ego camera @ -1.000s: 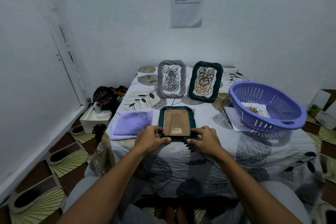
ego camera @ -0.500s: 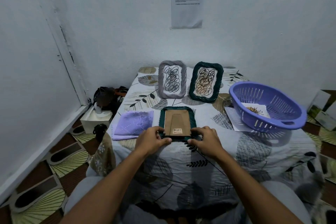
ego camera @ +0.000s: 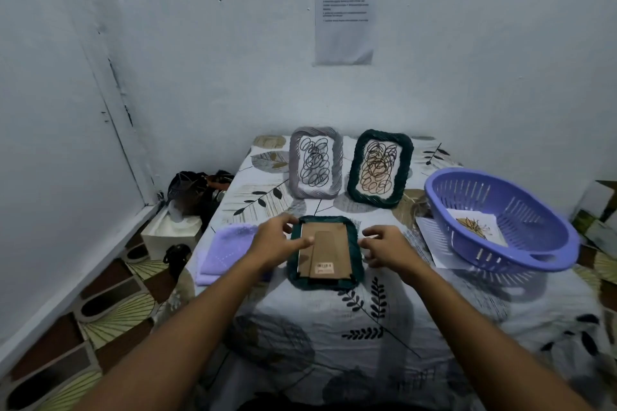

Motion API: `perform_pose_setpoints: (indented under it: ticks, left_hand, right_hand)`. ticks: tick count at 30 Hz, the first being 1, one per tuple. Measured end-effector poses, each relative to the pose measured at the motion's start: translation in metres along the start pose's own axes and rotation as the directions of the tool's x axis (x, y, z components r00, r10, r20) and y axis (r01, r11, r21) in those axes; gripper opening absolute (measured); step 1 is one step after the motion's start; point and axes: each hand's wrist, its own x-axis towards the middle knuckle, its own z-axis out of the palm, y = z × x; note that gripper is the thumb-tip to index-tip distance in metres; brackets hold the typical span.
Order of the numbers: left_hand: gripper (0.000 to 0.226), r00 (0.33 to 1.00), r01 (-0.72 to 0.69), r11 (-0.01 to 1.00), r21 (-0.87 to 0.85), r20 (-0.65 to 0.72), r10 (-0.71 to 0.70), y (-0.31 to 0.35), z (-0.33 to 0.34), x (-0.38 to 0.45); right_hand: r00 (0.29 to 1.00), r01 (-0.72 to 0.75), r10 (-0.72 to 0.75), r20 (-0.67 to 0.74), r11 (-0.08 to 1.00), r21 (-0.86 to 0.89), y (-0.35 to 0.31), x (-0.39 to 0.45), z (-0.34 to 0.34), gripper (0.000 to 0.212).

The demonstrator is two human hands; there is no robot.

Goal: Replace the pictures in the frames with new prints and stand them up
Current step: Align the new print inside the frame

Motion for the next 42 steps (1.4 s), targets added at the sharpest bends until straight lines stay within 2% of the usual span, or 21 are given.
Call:
perform_pose_setpoints:
  ticks: [4,6,8,12,15,18,21,22,25,28,31,33,35,37,39,40,42]
  left_hand:
    - [0.057,0.998,0.037,0.999,0.028,0.045,-0.038,0.007,0.014,0.010]
    - [0.060,0.994,0.071,0.995,0.070,0.073,-0.076,0.005,0.023,0.010]
    - [0.067,0.991,0.111,0.990,0.086,0.063,-0.117,0.004,0.029,0.009]
    - [0.049,0.984,0.177,0.981,-0.079,-0.006,-0.178,0.012,0.032,0.011]
    - [0.040,0.979,0.197,0.954,-0.227,-0.001,-0.203,0.021,0.030,0.011]
    - [0.026,0.984,0.157,0.934,-0.322,-0.034,-0.177,0.031,0.026,0.012]
    - [0.019,0.996,0.048,0.901,-0.432,-0.049,-0.076,0.058,0.019,0.013]
    - [0.017,0.998,0.048,0.861,-0.506,-0.012,-0.063,0.072,0.016,0.011]
    - [0.022,0.977,0.204,0.661,-0.722,0.190,-0.094,0.103,0.009,0.005]
    - [0.018,0.968,0.244,0.553,-0.797,0.231,-0.094,0.108,0.006,0.002]
    - [0.009,0.958,0.285,0.394,-0.874,0.265,-0.106,0.099,0.003,-0.002]
    - [0.015,0.943,0.333,0.283,-0.900,0.312,-0.116,0.090,0.001,-0.004]
    - [0.027,0.921,0.386,0.205,-0.899,0.362,-0.146,0.078,-0.002,-0.005]
    - [0.033,0.906,0.415,0.163,-0.895,0.388,-0.171,0.068,-0.005,-0.004]
    - [0.035,0.900,0.420,0.142,-0.896,0.391,-0.195,0.059,-0.006,-0.003]
    - [0.036,0.897,0.422,0.126,-0.898,0.394,-0.199,0.056,-0.006,-0.004]
    - [0.038,0.891,0.433,0.112,-0.895,0.405,-0.207,0.052,-0.003,-0.005]
  right_hand:
    - [0.992,-0.103,0.103,0.074,0.995,-0.007,-0.008,0.015,0.002,0.002]
    - [0.984,-0.150,0.146,0.102,0.988,0.029,-0.008,0.021,0.001,0.006]
    - [0.970,-0.222,0.202,0.134,0.962,0.156,-0.006,0.023,0.000,0.008]
    - [0.938,-0.332,0.239,0.249,0.824,0.459,-0.006,0.018,-0.001,0.023]
    - [0.933,-0.333,0.184,0.308,0.766,0.550,-0.013,0.013,-0.007,0.032]
    - [0.964,-0.237,0.107,0.243,0.763,0.601,-0.029,0.008,-0.014,0.034]
    - [0.996,-0.047,-0.002,0.087,0.829,0.557,-0.052,-0.005,-0.017,0.034]
    - [0.998,0.029,-0.052,0.031,0.862,0.505,-0.059,-0.010,-0.015,0.035]
    - [0.961,0.272,-0.250,-0.122,0.933,0.234,-0.074,-0.024,-0.005,0.036]
    - [0.883,0.443,-0.438,-0.170,0.896,-0.007,-0.078,-0.034,0.005,0.033]
    - [0.840,0.514,-0.509,-0.187,0.857,-0.023,-0.081,-0.037,0.004,0.034]
    - [0.815,0.519,-0.498,-0.295,0.855,-0.009,-0.080,-0.031,-0.005,0.025]
    - [0.818,0.460,-0.419,-0.394,0.888,0.009,-0.073,-0.020,-0.018,0.019]
    - [0.882,0.332,-0.294,-0.368,0.942,0.044,-0.060,-0.011,-0.026,0.022]
    - [0.975,0.140,-0.103,-0.197,0.973,0.184,-0.048,-0.008,-0.025,0.026]
    - [0.997,0.038,-0.016,-0.073,0.952,0.303,-0.042,-0.009,-0.021,0.026]
    - [0.989,-0.119,0.056,0.134,0.843,0.525,-0.035,-0.015,-0.014,0.027]
